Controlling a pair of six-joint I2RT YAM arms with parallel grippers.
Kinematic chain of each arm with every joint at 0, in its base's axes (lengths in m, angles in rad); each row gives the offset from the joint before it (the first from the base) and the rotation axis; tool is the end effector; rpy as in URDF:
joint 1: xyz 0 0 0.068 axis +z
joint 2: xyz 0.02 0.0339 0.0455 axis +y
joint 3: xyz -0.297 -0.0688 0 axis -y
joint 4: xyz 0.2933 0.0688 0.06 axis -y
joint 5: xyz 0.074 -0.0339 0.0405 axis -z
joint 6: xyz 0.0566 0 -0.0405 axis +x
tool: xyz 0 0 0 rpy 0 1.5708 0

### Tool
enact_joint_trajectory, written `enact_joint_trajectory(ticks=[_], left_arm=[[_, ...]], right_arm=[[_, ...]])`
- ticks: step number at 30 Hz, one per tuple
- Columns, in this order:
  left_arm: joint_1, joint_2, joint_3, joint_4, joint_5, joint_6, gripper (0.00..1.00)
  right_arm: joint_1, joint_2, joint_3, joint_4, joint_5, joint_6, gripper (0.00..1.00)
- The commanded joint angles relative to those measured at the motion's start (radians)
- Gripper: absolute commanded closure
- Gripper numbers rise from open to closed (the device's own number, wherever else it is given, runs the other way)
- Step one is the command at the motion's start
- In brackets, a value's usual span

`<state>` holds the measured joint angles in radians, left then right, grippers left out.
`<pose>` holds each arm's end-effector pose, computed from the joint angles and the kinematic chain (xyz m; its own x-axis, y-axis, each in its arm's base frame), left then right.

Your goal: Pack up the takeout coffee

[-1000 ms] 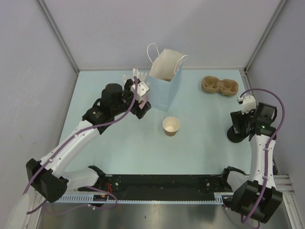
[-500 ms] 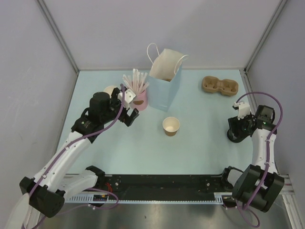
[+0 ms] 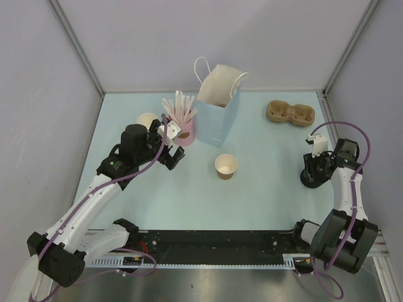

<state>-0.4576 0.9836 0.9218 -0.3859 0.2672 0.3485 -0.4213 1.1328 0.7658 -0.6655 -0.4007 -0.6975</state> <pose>0.2337 -0.1317 0.3469 -0.1466 0.4393 -0.8863 0.7338 0.6491 0.2004 0.2408 -0.0837 0.2249 -0.7252 -0.3231 -0.6080 -0.3545 0.9322 -0.0726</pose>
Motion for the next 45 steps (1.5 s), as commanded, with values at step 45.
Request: enact_joint_trajectory(ticks=[45], left_arm=[[0.017,-0.005,-0.038,0.065,0.049,-0.005,0.01]], right_arm=[[0.191,-0.278,0.162,-0.221,-0.024,0.072,0.97]])
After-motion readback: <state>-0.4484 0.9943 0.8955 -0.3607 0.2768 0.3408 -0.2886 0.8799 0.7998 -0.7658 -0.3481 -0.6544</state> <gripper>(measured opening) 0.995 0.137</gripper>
